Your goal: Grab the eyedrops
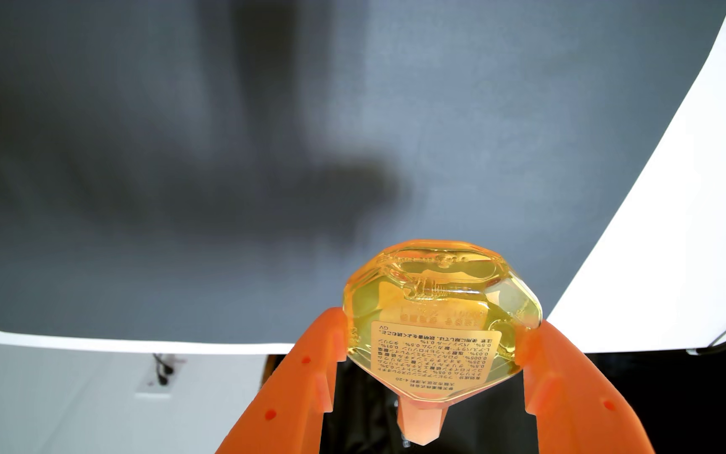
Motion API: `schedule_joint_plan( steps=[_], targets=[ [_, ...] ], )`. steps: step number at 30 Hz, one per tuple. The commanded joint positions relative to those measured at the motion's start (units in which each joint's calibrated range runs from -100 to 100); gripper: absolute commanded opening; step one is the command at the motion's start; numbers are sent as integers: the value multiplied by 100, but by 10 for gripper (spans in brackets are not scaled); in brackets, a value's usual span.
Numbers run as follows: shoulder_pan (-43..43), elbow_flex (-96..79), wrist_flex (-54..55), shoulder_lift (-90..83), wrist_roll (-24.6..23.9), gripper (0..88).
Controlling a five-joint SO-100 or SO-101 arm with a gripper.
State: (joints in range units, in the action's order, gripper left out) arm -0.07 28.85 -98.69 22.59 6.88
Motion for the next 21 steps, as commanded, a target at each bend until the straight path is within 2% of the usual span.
schedule_joint_plan(
  steps=[1,21],
  targets=[
    [132,-269,224,-540,-178,6],
    [-250,-2691,1661,-1958,-230,6]
  ],
)
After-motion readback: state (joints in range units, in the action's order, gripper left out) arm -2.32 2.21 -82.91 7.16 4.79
